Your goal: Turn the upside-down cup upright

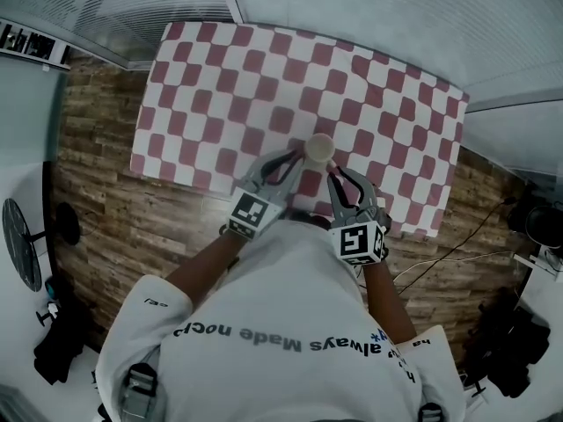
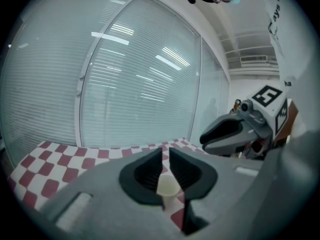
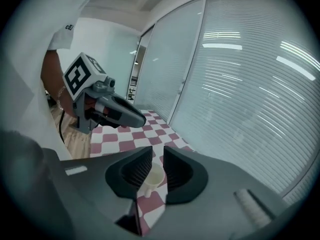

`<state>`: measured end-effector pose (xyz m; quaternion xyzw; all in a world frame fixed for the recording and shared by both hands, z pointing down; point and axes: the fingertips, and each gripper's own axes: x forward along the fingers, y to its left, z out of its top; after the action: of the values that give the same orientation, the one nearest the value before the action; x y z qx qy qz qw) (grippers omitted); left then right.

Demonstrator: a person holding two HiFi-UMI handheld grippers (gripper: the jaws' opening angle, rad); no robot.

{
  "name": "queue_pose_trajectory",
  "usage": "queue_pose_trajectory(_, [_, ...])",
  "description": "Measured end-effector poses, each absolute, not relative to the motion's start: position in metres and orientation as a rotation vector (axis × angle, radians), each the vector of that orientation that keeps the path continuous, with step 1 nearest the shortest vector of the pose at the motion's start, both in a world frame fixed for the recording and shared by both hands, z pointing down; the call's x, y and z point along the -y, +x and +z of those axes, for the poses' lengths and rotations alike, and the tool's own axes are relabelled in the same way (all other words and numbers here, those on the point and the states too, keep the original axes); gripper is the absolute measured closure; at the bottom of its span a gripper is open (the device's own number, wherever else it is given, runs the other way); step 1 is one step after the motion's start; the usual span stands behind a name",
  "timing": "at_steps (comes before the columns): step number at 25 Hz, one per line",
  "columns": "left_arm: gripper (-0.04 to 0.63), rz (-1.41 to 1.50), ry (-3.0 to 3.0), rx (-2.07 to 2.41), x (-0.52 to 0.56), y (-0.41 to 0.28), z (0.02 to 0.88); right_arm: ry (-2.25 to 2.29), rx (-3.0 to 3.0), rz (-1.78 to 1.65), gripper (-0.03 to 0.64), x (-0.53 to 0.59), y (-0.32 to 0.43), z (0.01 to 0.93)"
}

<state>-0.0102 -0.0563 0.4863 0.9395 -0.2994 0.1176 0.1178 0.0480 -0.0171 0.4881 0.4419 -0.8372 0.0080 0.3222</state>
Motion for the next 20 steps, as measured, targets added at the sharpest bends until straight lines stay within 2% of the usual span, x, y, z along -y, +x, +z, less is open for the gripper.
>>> queue_pose_trajectory(8, [0.549, 0.387, 2.729, 0.872, 0.054, -0.016, 0.509, 0.897, 2.081, -0.069, 0.546, 0.018, 0.034, 0.546])
queue_pose_trajectory(20, [0.549, 0.436, 2.715, 0.876, 0.057, -0.018, 0.533, 0.648, 1.926, -0.032, 0.531, 0.021, 0.034, 0.615])
